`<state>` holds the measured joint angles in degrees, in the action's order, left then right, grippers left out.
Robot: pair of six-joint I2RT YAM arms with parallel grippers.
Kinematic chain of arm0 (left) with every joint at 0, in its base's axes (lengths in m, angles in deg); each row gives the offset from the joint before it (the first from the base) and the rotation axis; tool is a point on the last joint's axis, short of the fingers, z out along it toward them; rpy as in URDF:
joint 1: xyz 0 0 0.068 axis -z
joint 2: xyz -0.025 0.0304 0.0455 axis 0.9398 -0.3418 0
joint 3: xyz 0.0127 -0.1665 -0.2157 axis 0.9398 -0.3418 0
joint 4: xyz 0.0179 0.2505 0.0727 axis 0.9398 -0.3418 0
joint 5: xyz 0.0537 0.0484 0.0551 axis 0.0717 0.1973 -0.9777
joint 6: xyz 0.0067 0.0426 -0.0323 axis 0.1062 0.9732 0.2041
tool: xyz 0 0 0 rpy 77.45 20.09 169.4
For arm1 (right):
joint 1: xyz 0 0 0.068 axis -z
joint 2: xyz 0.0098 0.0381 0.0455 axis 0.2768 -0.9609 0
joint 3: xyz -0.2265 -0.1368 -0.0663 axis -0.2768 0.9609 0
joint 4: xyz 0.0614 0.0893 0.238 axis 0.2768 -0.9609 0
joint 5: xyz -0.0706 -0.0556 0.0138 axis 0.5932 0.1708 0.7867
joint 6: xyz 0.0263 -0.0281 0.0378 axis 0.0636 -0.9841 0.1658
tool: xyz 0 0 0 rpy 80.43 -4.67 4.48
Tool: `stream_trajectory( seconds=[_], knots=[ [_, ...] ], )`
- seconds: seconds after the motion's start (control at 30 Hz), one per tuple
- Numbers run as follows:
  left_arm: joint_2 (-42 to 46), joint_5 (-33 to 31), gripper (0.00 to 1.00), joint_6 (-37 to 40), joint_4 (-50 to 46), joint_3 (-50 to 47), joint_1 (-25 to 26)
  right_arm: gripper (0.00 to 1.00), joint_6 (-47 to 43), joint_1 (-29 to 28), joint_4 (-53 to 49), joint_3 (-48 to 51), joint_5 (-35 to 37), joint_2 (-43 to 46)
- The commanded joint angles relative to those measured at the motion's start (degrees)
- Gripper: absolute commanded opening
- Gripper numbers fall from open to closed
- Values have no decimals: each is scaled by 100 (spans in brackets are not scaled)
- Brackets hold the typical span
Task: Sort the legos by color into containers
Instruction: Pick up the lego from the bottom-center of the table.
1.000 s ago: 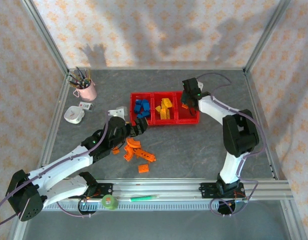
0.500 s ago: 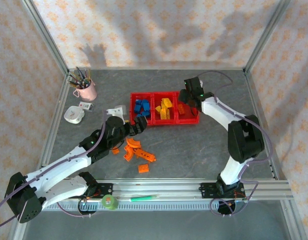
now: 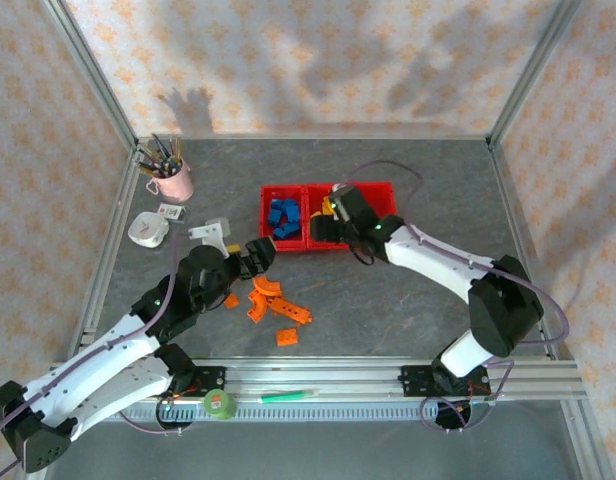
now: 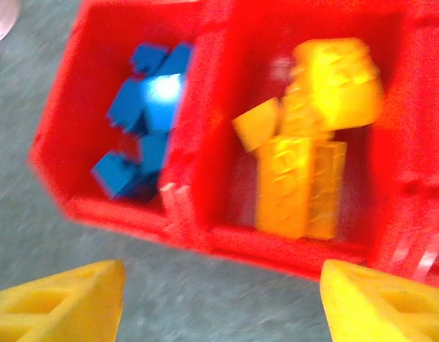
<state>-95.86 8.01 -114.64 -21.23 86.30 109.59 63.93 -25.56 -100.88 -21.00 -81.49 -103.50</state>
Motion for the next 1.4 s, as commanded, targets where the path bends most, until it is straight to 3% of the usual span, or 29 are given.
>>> stream_trajectory(
  seconds=[0.0, 0.37, 0.57, 1.0, 1.37],
  knots=[
    [294, -291, 99, -169, -576, -117, -72, 74, -359, -389, 145, 163, -354, 161],
    [913, -508, 99, -521, -1200, -192, -72, 78, -1079, -1326, 234, -232, -1077, -790],
    [1068, -587, 99, -592, -1351, -196, -72, 78, -1355, -1623, 14, -829, -1104, -1558],
    [1096, -650, 99, -571, -1374, -211, -73, 77, -1485, -1665, -118, -1434, -1370, -2446],
    [1054, -606, 99, -557, -1272, -267, -72, 68, -1417, -1665, -155, -1789, -1394, -2864]
  ],
)
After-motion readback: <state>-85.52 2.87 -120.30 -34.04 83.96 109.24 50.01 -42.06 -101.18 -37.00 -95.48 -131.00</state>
